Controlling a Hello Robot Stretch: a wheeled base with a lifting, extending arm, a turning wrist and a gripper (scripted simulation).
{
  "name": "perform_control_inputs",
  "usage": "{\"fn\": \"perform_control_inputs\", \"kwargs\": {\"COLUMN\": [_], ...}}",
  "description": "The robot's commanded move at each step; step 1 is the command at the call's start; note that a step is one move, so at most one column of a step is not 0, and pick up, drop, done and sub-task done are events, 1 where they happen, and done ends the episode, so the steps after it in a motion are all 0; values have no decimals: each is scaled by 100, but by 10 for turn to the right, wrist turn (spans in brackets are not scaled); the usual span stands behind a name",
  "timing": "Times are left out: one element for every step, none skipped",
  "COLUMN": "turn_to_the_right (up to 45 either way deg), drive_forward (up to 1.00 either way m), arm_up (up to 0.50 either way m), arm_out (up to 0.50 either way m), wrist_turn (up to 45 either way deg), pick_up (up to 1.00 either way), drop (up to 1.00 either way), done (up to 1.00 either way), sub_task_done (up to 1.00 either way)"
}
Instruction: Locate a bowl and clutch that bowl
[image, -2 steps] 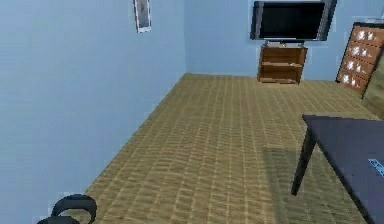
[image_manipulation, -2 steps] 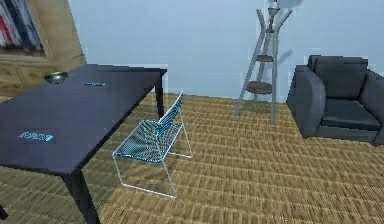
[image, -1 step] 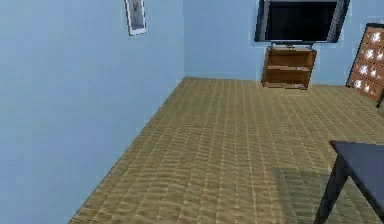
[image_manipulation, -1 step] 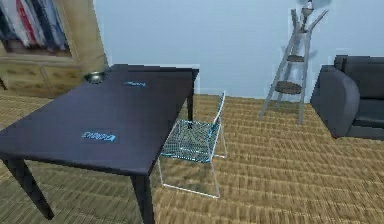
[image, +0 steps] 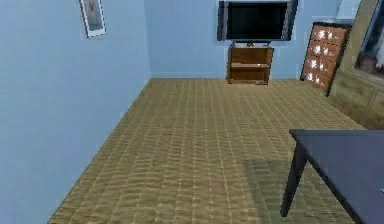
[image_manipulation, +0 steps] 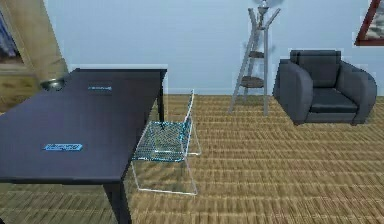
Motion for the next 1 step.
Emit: {"fn": "perform_control_inputs", "kwargs": {"turn_to_the_right": [0], "drive_forward": [100], "arm_up": [0], "arm_out": [0], "wrist_turn": [0], "pick_up": [0], "drop": [0], "done": [0], "sub_task_done": [0]}}
